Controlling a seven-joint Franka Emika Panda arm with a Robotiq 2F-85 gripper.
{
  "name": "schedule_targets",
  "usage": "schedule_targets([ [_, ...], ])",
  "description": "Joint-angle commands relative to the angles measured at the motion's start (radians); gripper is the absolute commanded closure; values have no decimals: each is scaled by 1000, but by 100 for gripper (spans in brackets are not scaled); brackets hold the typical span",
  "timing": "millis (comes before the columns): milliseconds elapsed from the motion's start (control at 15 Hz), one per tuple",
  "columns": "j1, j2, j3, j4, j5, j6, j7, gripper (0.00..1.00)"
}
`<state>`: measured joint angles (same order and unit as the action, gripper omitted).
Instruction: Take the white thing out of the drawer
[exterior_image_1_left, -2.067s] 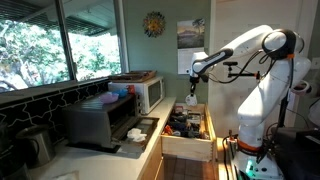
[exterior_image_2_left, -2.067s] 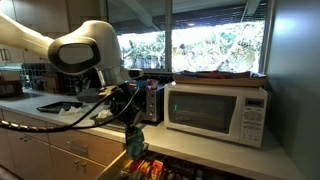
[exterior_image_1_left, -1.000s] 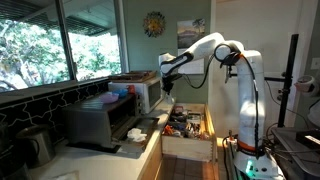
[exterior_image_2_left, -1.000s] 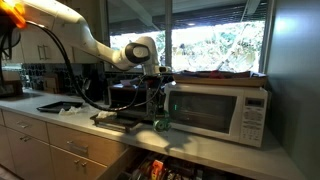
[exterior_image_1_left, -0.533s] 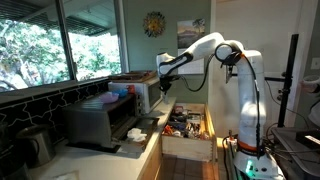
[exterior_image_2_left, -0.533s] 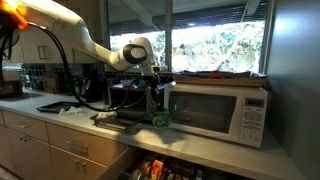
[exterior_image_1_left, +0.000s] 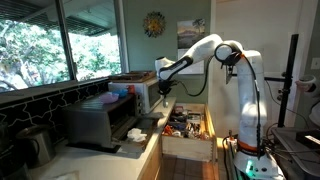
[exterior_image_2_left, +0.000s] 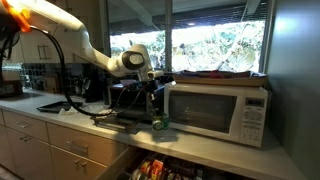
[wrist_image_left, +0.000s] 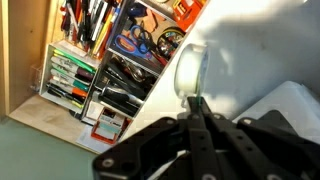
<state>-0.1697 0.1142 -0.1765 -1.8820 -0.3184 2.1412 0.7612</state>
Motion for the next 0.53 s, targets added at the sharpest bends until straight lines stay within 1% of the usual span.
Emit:
schedule_targets([
  [0, 10, 1, -10, 3, 2, -2, -3, 99],
  [200, 10, 14, -12, 10, -3, 10, 14, 100],
  [467, 9, 54, -18, 7, -2, 81, 57, 100],
])
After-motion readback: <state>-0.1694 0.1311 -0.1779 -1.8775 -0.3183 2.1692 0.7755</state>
